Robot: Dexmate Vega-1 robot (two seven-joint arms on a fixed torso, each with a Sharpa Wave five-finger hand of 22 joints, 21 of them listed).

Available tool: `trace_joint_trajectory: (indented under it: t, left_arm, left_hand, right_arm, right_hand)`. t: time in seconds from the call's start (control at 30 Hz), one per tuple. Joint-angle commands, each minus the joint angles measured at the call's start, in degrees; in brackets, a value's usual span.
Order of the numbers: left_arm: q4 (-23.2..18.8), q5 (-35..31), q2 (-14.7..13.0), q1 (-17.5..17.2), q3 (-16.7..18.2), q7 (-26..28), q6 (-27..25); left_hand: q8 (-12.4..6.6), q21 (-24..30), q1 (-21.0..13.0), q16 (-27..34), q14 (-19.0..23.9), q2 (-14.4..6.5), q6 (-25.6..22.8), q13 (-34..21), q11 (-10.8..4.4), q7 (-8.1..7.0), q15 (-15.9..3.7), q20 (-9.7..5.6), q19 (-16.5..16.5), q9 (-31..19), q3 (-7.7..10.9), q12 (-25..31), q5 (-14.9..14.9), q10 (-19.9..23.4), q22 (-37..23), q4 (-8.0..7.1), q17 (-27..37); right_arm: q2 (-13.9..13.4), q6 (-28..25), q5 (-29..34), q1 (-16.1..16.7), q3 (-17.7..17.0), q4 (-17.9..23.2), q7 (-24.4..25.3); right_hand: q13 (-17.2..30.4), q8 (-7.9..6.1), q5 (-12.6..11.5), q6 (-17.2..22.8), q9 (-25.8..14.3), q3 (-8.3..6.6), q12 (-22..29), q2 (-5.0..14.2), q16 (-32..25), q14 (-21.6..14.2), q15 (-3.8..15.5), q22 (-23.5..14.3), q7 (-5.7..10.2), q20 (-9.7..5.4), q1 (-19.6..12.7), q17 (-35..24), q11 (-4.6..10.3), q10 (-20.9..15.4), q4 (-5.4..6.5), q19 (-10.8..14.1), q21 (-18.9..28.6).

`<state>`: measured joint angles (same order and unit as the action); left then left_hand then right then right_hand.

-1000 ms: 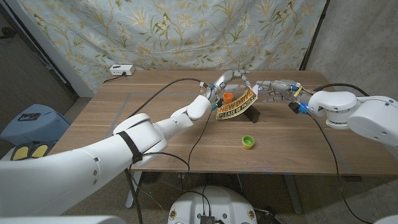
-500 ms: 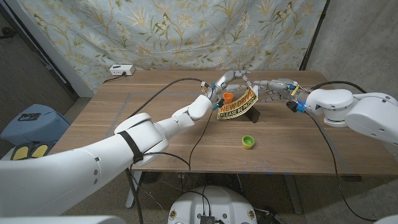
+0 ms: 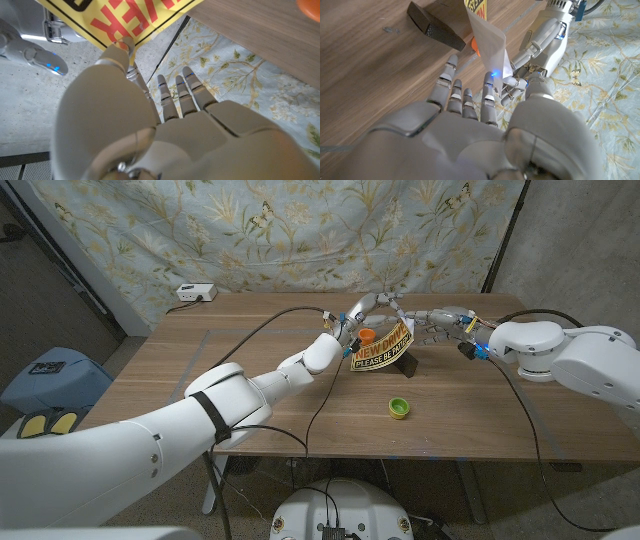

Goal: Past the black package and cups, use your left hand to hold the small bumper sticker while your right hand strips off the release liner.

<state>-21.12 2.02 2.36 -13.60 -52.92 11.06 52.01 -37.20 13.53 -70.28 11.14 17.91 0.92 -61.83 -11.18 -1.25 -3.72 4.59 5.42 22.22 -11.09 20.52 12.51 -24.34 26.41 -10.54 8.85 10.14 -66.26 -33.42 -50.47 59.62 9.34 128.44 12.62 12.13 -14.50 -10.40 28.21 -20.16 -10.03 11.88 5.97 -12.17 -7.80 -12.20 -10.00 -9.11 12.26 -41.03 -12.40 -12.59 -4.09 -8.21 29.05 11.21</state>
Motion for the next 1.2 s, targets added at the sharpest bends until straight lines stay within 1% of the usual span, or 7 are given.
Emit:
trace_joint_trajectory:
  t: [0.03,0.33,0.4,0.57,0.67,0.9,1.2]
  left_arm:
    - [0.0,-0.2,0.3,-0.1,0.2,0.6,0.7]
    - [-0.1,-0.6,0.4,-0.1,-0.2,1.8,1.5]
    - [-0.1,-0.6,0.4,-0.1,-0.2,1.8,1.6]
    - [0.0,-0.4,0.5,-0.3,-0.1,1.6,1.8]
    - [0.0,0.0,0.6,-0.4,0.1,1.2,1.9]
    - [0.0,0.7,0.6,-0.7,0.6,-0.1,1.8]
    - [0.0,1.1,0.6,-0.7,1.1,-0.9,1.7]
  left_hand:
    - [0.11,0.0,-0.1,-0.2,0.2,-0.5,-0.5,-0.2,-0.23,0.00,-0.14,-0.06,0.1,-0.2,-0.20,-0.2,0.2,0.2,-0.3,0.01,0.0]
    - [0.27,0.0,-0.2,-0.2,0.2,-0.7,-0.5,-0.2,-0.33,0.09,-0.16,-0.03,0.1,-0.1,-0.40,-0.2,0.2,0.3,-0.3,0.00,0.0]
    - [0.28,0.0,-0.2,-0.2,0.3,-0.6,-0.6,-0.2,-0.37,0.10,-0.24,-0.03,0.1,-0.1,-0.44,-0.2,0.2,0.3,-0.3,0.03,0.0]
    - [0.36,0.0,-0.3,-0.2,0.4,-0.6,-0.7,-0.2,-0.34,0.04,-0.24,-0.07,0.1,-0.1,-0.56,-0.2,0.2,0.3,-0.4,0.09,0.0]
    - [0.42,0.0,-0.3,-0.2,0.4,-0.7,-0.7,-0.2,-0.44,-0.02,-0.28,-0.11,0.2,-0.1,-0.61,-0.2,0.2,0.3,-0.4,0.06,0.0]
    - [0.48,-0.1,-0.3,-0.2,0.5,-0.7,-0.8,-0.2,-0.56,0.03,-0.51,-0.47,0.0,-0.1,-0.75,-0.2,0.3,0.3,-0.4,0.04,0.0]
    - [0.55,-0.1,-0.4,-0.2,0.5,-0.8,-0.8,-0.3,-0.59,0.06,-0.98,-0.84,0.0,-0.3,-0.89,-0.3,0.3,0.4,-0.4,0.05,0.0]
  right_arm:
    - [-0.1,-0.8,-0.3,-1.2,1.1,0.0,0.4]
    - [-0.1,-2.1,-0.8,-1.8,1.5,0.2,1.3]
    - [-0.2,-2.0,-0.7,-1.8,1.5,0.3,1.4]
    - [-0.1,-2.7,-1.4,-1.8,1.4,0.3,2.0]
    - [-0.4,-2.4,-1.3,-1.6,1.4,0.2,1.4]
    - [-0.7,-2.6,-1.2,-2.0,1.7,0.2,1.4]
    - [-0.7,-3.3,-1.7,-2.4,1.8,0.1,1.6]
  right_hand:
    - [0.2,-0.60,0.0,1.2,-0.9,-0.17,0.0,0.74,0.0,-0.7,-0.29,-0.1,-2.87,0.03,-1.8,-0.1,-0.10,-1.0,-0.19,0.8,0.0]
    - [0.3,-1.73,-0.1,2.5,-3.1,-0.52,0.0,1.23,-0.1,-1.6,-0.32,-0.1,-2.83,0.03,-4.6,-0.3,-0.10,-1.8,-0.13,1.9,0.1]
    - [0.4,-2.51,-0.2,3.0,-4.0,-0.39,0.0,1.24,-0.1,-2.0,-0.33,-0.1,-2.82,0.03,-5.4,-0.4,-0.10,-2.1,-0.08,2.1,0.1]
    - [0.4,-3.28,-0.1,3.2,-4.9,-0.24,0.0,1.38,-0.1,-2.3,-0.33,-0.1,-2.81,0.02,-5.9,-0.5,-0.10,-2.5,-0.02,2.5,0.1]
    - [0.5,-4.44,-0.2,3.5,-5.9,0.01,-0.1,1.32,-0.1,-2.6,-0.34,-0.1,-2.81,0.03,-6.4,-0.5,-0.10,-2.9,0.01,2.8,0.1]
    - [0.5,-5.44,-0.1,4.0,-6.8,0.12,-0.1,1.56,-0.1,-3.0,-0.35,-0.1,-2.78,-0.01,-6.7,-0.5,-0.10,-3.4,0.11,3.3,0.1]
    - [0.7,-9.32,0.1,7.2,-9.6,-0.61,0.0,2.10,-0.2,-4.7,-0.39,-0.1,-2.65,-0.03,-8.3,-0.6,-0.09,-5.8,0.06,4.9,0.2]
